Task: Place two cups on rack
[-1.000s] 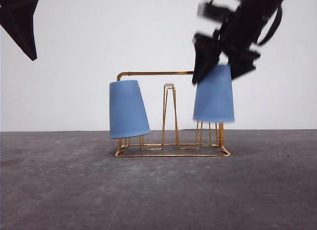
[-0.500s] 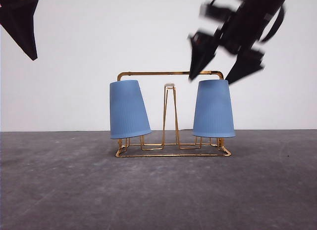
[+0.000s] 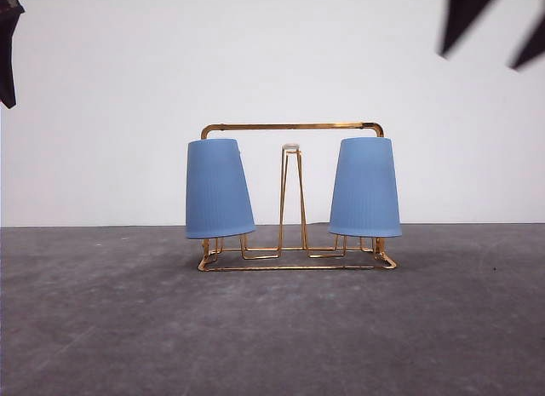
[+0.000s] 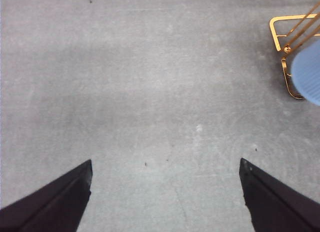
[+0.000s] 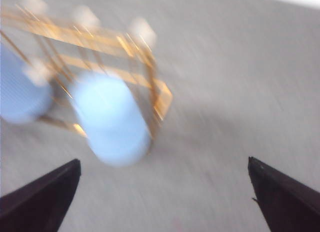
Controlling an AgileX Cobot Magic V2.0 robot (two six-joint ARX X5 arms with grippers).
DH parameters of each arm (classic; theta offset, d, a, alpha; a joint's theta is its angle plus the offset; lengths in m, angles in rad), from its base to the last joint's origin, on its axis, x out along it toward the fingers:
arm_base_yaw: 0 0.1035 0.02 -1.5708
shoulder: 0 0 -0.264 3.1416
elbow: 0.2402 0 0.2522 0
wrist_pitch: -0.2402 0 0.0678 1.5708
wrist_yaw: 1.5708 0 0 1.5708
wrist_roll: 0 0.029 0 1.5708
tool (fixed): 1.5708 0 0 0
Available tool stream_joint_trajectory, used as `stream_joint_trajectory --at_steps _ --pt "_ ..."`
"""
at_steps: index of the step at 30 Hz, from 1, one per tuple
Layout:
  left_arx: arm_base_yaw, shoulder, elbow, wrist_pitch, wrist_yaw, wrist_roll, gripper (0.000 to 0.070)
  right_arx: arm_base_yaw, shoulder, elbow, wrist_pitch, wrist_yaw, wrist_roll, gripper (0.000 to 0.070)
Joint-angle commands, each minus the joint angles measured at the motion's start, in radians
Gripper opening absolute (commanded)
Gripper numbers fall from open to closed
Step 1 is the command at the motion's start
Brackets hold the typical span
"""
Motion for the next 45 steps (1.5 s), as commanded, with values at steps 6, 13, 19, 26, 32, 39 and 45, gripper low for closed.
stream_joint_trajectory --at_steps 6,13,19,26,32,39,45 --pt "0.001 0.005 0.011 -0.004 0.071 -0.004 0.0556 -0.037 -0.097 -0.157 -0.001 0.033 0.070 0.0689" --pt "0.001 0.005 0.011 -0.010 0.094 -0.023 0.0553 -0.038 -0.096 -0.158 0.010 0.068 0.090 0.0662" --pt "0.001 0.005 0.011 -0.031 0.094 -0.018 0.0019 -0.038 -0.096 -0.158 0.017 0.068 0.076 0.0018" --pt "0.001 0.005 0.011 -0.029 0.094 -0.047 0.0022 -0.038 -0.095 -0.158 0.007 0.068 0.092 0.0017" --pt "0.001 0.005 0.011 -0.014 0.094 -0.047 0.0022 -0.038 -0.095 -0.158 0.011 0.068 0.092 0.0017" --pt "0.001 0.005 0.011 -0.014 0.094 -0.047 0.0022 -0.038 -0.095 -0.158 0.011 0.068 0.092 0.0017" --pt "0.001 0.005 0.011 -0.015 0.094 -0.047 0.0023 -0.038 -0.095 -0.158 0.011 0.068 0.092 0.0017"
